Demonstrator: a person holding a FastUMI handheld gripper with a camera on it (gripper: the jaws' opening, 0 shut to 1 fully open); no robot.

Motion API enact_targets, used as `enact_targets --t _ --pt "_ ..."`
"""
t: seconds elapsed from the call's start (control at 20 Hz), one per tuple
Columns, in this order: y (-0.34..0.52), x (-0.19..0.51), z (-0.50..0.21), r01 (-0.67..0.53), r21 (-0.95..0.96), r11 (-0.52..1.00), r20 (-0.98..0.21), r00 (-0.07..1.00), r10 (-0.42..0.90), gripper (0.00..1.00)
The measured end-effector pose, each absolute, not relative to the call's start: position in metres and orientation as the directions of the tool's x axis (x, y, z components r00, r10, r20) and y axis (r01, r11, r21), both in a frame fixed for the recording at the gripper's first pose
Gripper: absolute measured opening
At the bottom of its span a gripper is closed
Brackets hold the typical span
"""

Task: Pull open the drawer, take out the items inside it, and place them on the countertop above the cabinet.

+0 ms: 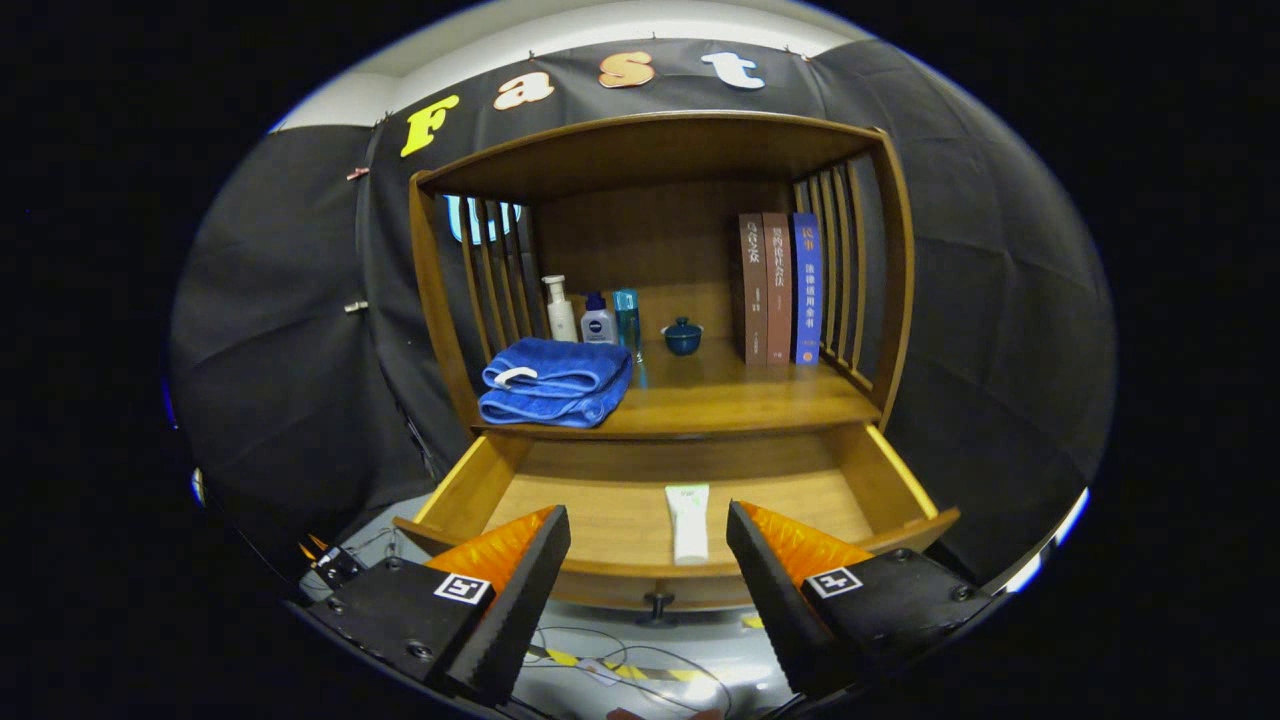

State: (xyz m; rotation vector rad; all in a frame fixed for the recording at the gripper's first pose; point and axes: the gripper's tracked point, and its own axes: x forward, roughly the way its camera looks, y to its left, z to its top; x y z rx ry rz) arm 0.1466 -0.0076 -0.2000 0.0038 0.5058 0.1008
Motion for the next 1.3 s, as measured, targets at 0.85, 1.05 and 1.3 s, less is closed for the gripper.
enact_targets --t 0.85,1.05,1.3 --pt "-0.016 0.260 -0.386 -0.137 -0.131 0.982 -0.935 0.345 -0.077 0.98" --pt "-0.023 0.263 -0.413 -0.107 -0.141 0.984 -0.951 0.291 -0.105 0.84" --pt "-0.030 0.252 -0.439 -0.111 -0.150 0.982 -0.968 0.217 -0.124 0.66"
